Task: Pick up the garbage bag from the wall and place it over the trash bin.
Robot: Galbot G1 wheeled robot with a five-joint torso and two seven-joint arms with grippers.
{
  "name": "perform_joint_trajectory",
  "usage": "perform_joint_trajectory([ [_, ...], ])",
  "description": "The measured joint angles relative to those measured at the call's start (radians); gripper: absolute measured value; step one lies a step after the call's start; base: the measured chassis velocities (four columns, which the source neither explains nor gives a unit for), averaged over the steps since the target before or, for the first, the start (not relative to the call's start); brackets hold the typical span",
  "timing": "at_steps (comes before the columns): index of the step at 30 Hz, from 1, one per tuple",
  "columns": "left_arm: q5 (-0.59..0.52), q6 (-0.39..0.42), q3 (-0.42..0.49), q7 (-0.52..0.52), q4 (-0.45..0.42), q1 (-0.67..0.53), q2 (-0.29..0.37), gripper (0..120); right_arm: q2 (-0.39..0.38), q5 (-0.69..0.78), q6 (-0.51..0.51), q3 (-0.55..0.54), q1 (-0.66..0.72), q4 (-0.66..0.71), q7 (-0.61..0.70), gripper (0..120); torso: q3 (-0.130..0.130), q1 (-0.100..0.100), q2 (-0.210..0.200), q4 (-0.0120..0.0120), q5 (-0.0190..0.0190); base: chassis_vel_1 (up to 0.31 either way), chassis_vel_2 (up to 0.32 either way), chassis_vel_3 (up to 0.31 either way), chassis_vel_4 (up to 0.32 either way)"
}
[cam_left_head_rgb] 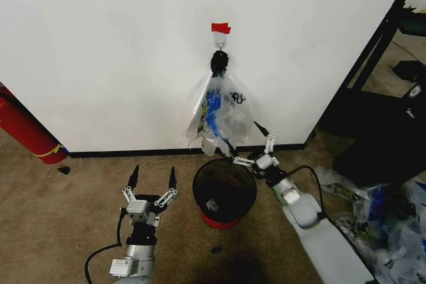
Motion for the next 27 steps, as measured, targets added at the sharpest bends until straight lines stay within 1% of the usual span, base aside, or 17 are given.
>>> perform_joint_trajectory([
  [3,-0.004,0.001,-0.003,-0.001,0.007,-0.008,0.001,100,-0.004,-0.106,-0.032,-0.022,0.047,-0.034,0.002,100,0.0,0.0,0.0,-0.0002,0.0,0.0,0.0,0.0,0.0],
  [5,-0.006,0.002,-0.005,-0.003,0.013,-0.013,0.002,100,0.005,-0.171,-0.025,-0.029,0.085,-0.068,0.001,100,0.0,0.0,0.0,-0.0001,-0.0001,0.0,0.0,0.0,0.0],
  [6,-0.006,0.002,-0.005,-0.003,0.013,-0.013,0.002,100,0.005,-0.171,-0.025,-0.029,0.085,-0.068,0.001,100,0.0,0.0,0.0,-0.0001,-0.0001,0.0,0.0,0.0,0.0],
  [8,-0.007,0.002,-0.005,-0.004,0.018,-0.016,0.002,100,0.025,-0.238,-0.009,-0.031,0.12,-0.105,0.002,100,0.0,0.0,0.0,0.0,0.0,0.0,0.0,0.0,0.0],
  [14,-0.008,0.003,-0.005,-0.004,0.02,-0.018,0.004,100,0.056,-0.302,-0.002,-0.031,0.16,-0.155,0.035,100,0.0,0.0,0.0,0.0001,0.0,0.0,0.0,0.0,0.0],
  [16,-0.011,0.003,-0.009,-0.005,0.02,-0.018,0.01,100,0.071,-0.313,-0.017,-0.034,0.172,-0.185,0.061,95,0.0,0.0,0.0,0.0001,0.0,0.0,0.0,0.0,0.0],
  [19,-0.015,0.003,-0.013,-0.006,0.017,-0.016,0.018,100,0.078,-0.31,-0.025,-0.035,0.175,-0.216,0.068,83,0.0,0.0,0.0,-0.0001,0.0,0.0,0.0,0.0,0.0],
  [21,-0.017,0.003,-0.013,-0.006,0.015,-0.014,0.02,100,0.081,-0.308,-0.027,-0.035,0.175,-0.226,0.068,74,0.0,0.0,0.0,-0.0001,0.0001,0.0,0.0,0.0,0.0],
  [22,-0.017,0.003,-0.013,-0.006,0.015,-0.014,0.02,100,0.081,-0.308,-0.027,-0.035,0.175,-0.226,0.068,74,0.0,0.0,0.0,-0.0001,0.0001,0.0,0.0,0.0,0.0],
  [23,-0.018,0.003,-0.013,-0.006,0.014,-0.014,0.021,100,0.082,-0.308,-0.028,-0.034,0.175,-0.228,0.068,71,0.0,0.0,0.0,-0.0001,0.0,0.0,0.0,0.0,0.0],
  [24,-0.018,0.003,-0.013,-0.007,0.014,-0.013,0.022,100,0.083,-0.307,-0.032,-0.034,0.175,-0.232,0.068,66,0.0,0.0,0.0,0.0,0.0,0.0,0.0,0.0,0.0],
  [25,-0.018,0.003,-0.013,-0.007,0.014,-0.013,0.023,100,0.084,-0.307,-0.034,-0.034,0.175,-0.233,0.068,65,0.0,0.0,0.0,0.0,0.0,0.0,0.0,0.0,0.0],
  [26,-0.018,0.003,-0.013,-0.008,0.012,-0.012,0.024,100,0.085,-0.306,-0.036,-0.033,0.177,-0.238,0.067,58,0.0,0.0,0.0,-0.0001,0.0001,0.0,0.0,0.0,0.0],
  [27,-0.018,0.003,-0.013,-0.008,0.012,-0.012,0.024,100,0.085,-0.306,-0.036,-0.032,0.177,-0.239,0.067,56,0.0,0.0,0.0,-0.0001,0.0001,0.0,0.0,0.0,0.0],
])
